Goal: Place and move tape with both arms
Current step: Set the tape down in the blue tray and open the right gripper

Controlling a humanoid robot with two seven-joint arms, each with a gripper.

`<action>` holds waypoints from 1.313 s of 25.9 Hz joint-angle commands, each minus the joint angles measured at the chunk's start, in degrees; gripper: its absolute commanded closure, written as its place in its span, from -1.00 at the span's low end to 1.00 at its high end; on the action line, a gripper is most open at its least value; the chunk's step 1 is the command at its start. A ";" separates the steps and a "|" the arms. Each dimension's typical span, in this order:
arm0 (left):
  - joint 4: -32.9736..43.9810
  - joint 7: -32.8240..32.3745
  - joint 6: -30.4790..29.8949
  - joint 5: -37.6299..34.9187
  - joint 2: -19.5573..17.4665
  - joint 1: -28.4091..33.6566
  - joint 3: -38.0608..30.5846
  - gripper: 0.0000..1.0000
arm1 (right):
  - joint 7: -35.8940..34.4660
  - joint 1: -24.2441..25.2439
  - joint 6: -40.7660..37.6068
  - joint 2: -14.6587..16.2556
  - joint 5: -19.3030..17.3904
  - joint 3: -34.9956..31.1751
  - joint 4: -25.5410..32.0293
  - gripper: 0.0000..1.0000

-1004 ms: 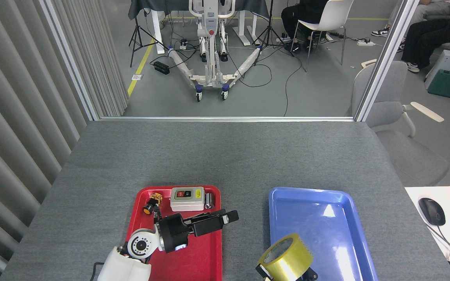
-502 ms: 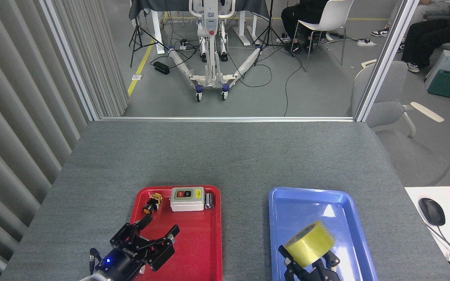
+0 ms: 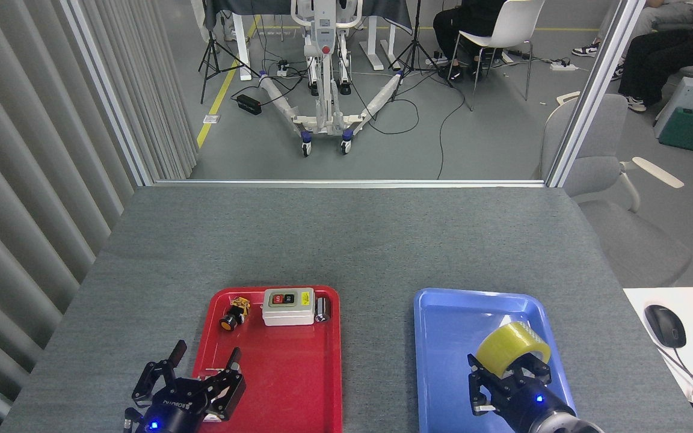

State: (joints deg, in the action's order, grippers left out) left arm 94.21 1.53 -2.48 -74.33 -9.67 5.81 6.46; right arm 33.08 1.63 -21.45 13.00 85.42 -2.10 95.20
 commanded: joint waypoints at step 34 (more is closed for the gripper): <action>-3.86 21.58 -0.86 4.37 -0.70 -0.98 1.01 -1.00 | 27.40 -11.21 15.12 -2.90 -0.60 3.95 -6.79 -0.99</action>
State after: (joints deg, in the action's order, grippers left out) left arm 90.27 23.12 -3.12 -69.96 -10.46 4.85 7.47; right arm 67.86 -10.77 -8.43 9.98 84.88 2.18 88.04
